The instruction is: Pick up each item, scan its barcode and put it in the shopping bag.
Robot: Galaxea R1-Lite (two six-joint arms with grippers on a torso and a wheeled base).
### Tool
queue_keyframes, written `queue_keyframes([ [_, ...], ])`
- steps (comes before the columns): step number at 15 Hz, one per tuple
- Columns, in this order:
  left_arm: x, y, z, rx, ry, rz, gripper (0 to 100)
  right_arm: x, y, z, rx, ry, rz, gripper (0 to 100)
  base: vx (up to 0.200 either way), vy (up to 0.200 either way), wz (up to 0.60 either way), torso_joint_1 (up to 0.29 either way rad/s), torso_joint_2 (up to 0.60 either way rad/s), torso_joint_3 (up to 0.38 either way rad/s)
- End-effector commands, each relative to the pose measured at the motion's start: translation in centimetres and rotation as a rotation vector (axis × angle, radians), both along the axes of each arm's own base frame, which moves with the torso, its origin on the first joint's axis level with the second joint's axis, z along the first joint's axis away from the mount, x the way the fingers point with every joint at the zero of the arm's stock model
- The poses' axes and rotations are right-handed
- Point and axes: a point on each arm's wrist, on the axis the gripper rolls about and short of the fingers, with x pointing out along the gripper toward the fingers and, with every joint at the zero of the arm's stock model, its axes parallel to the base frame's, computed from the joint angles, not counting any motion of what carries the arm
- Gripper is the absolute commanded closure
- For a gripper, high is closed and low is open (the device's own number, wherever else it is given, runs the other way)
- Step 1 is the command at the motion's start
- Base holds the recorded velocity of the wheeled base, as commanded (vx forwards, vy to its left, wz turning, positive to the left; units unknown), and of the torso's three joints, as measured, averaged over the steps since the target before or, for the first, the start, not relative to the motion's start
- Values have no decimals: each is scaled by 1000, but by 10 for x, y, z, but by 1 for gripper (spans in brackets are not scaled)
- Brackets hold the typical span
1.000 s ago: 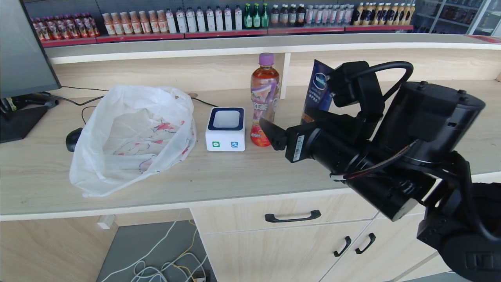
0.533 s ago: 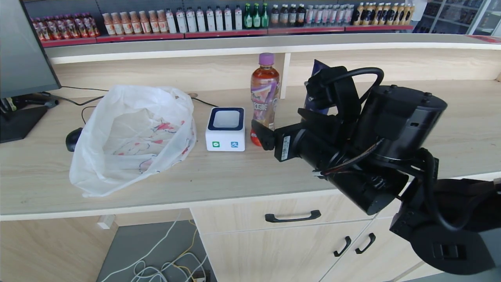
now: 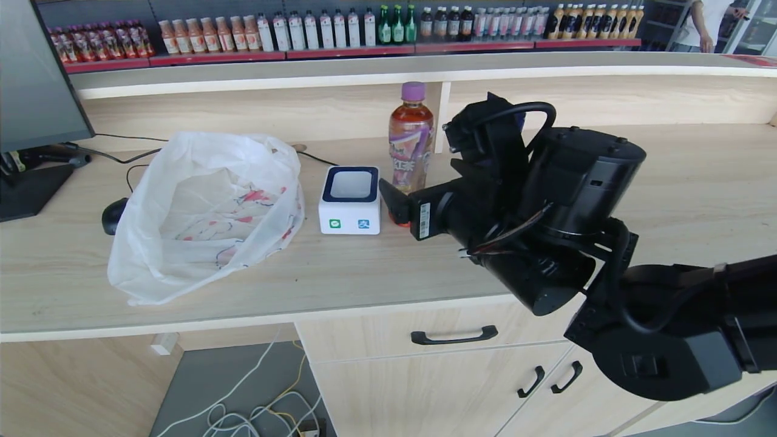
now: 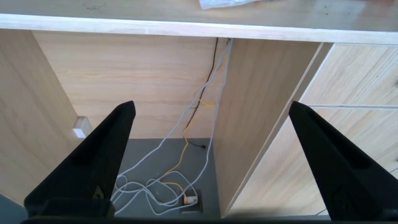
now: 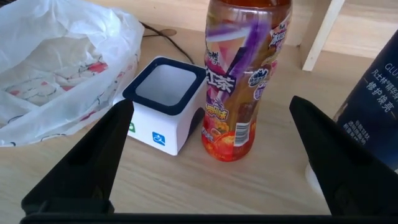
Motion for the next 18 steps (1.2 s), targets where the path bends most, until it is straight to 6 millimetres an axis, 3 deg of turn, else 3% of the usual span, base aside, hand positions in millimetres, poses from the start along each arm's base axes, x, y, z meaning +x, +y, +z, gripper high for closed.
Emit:
queue_keyframes([
  [1,0,0,0,0,0,1,0,7,5,0,6,-6,-25,0,0,0,0,0,0,0],
  [8,0,0,0,0,0,1,0,21,0,-4,-1,-19,-69,0,0,0,0,0,0,0],
  [18,0,0,0,0,0,1,0,50,13,-26,23,-67,-98,0,0,0,0,0,0,0],
])
